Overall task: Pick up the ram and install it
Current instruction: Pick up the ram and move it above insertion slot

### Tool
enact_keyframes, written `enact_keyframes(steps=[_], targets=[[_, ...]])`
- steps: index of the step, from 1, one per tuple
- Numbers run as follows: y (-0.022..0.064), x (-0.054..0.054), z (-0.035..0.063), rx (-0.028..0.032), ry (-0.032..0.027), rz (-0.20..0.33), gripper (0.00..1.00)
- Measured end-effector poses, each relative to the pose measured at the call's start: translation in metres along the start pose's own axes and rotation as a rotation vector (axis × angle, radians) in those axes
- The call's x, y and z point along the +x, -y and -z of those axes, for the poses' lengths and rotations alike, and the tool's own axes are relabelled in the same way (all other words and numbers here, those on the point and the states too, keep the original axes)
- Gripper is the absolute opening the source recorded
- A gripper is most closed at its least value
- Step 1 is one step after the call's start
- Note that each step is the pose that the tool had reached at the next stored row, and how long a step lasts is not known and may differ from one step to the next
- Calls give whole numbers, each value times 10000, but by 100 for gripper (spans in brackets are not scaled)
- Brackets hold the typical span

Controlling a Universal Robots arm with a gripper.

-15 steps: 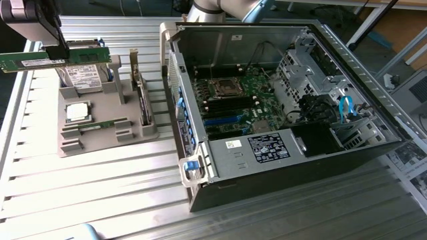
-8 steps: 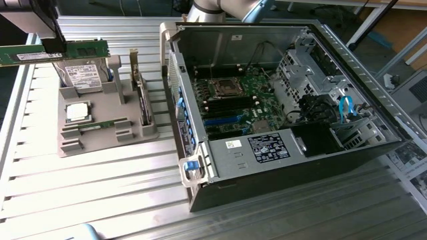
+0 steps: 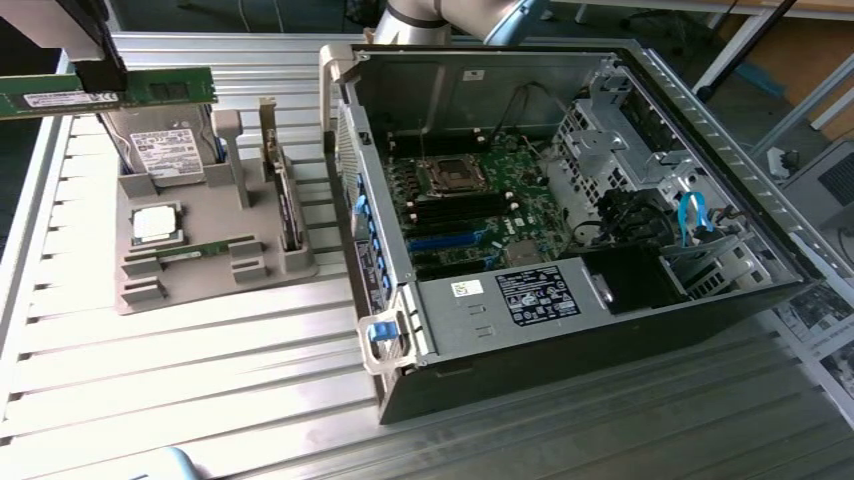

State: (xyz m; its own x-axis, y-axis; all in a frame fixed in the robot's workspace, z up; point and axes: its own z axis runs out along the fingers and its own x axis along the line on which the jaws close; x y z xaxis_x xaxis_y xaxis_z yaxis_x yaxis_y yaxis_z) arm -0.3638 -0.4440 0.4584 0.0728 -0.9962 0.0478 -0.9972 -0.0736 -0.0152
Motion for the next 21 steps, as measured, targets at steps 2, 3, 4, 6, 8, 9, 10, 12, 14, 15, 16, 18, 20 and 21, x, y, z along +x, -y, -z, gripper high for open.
enact_keyframes(steps=[2,3,4,6,8,9,10,12,14,15,16,18,20,21], targets=[[0,1,29,-1,0,0,13],[1,2,43,-1,-1,0,13],[1,3,59,-1,-1,0,13],[1,4,90,-1,0,0,13],[2,6,118,0,0,0,13],[2,6,132,0,0,0,13],[2,7,146,0,0,0,13],[3,8,176,-1,-1,0,13],[3,10,202,-1,0,0,13],[3,11,218,0,0,0,13],[4,11,237,0,0,0,13],[4,13,263,-1,0,0,13],[5,14,292,-2,-1,0,13],[5,15,305,-2,-1,0,13]])
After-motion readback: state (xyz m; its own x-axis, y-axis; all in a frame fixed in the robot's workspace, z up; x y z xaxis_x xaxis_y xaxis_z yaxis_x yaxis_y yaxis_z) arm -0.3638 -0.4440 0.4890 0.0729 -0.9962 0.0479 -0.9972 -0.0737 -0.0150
